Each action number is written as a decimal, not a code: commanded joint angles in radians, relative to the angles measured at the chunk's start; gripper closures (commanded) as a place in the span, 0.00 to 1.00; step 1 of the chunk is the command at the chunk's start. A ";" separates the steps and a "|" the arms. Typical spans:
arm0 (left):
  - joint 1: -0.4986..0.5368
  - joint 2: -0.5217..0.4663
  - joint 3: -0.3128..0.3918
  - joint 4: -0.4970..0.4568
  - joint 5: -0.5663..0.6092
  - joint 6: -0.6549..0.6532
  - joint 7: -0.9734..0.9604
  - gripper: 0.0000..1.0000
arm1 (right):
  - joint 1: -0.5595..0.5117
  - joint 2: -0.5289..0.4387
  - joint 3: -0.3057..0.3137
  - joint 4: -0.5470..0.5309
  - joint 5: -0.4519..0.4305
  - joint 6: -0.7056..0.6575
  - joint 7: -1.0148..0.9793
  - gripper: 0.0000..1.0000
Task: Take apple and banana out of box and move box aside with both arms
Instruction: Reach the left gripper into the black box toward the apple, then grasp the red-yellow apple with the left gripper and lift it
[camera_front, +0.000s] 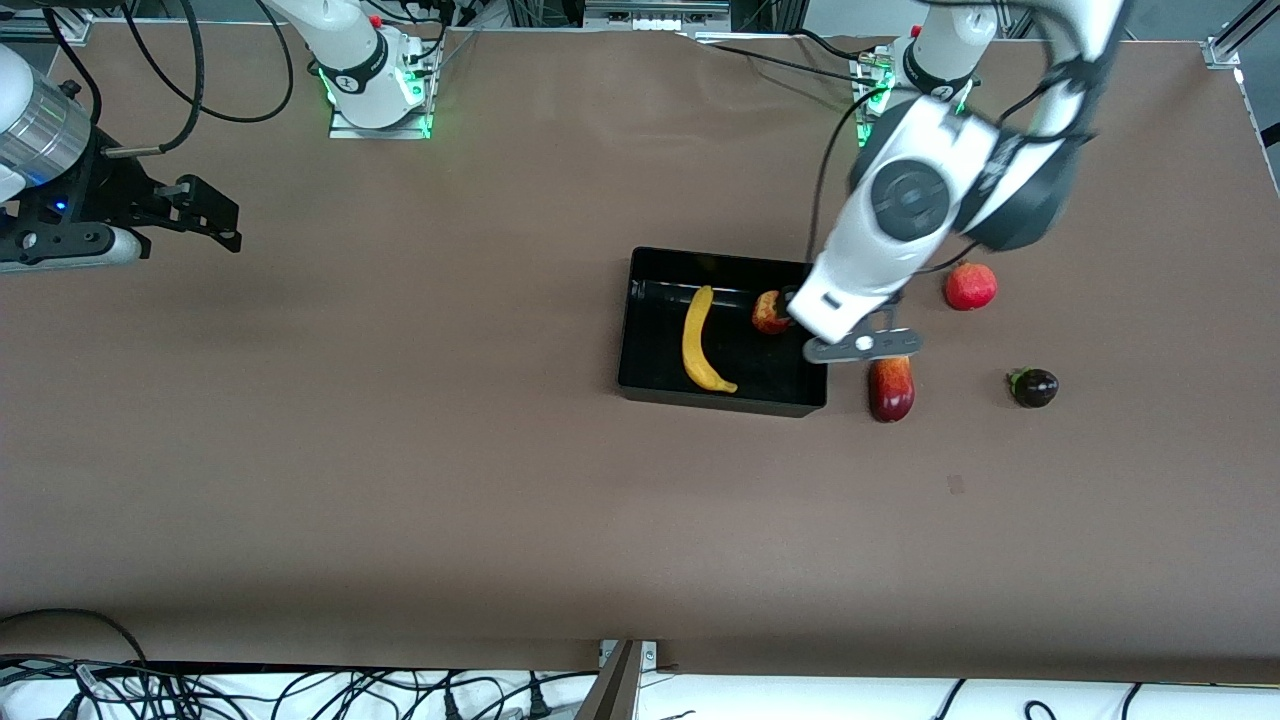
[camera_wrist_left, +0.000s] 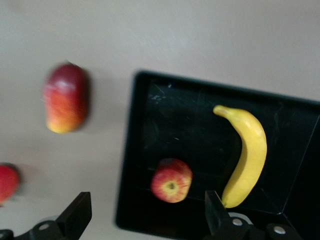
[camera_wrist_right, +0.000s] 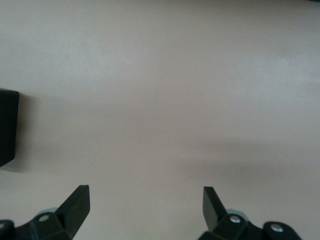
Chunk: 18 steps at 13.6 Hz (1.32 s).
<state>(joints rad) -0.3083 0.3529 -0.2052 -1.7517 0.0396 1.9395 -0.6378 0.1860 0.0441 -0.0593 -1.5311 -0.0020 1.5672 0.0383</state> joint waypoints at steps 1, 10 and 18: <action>-0.015 0.070 -0.025 -0.049 -0.001 0.045 -0.086 0.00 | -0.002 -0.001 0.001 0.006 0.017 0.001 0.003 0.00; -0.028 0.103 -0.057 -0.311 0.095 0.366 -0.135 0.00 | -0.002 0.000 0.001 0.006 0.011 0.031 0.003 0.00; -0.014 0.043 -0.062 -0.085 0.095 0.012 -0.096 0.93 | 0.000 -0.001 0.003 -0.001 0.011 0.033 0.002 0.00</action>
<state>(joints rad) -0.3266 0.4348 -0.2650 -1.9643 0.1161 2.1585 -0.7561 0.1860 0.0463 -0.0593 -1.5322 -0.0021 1.6074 0.0379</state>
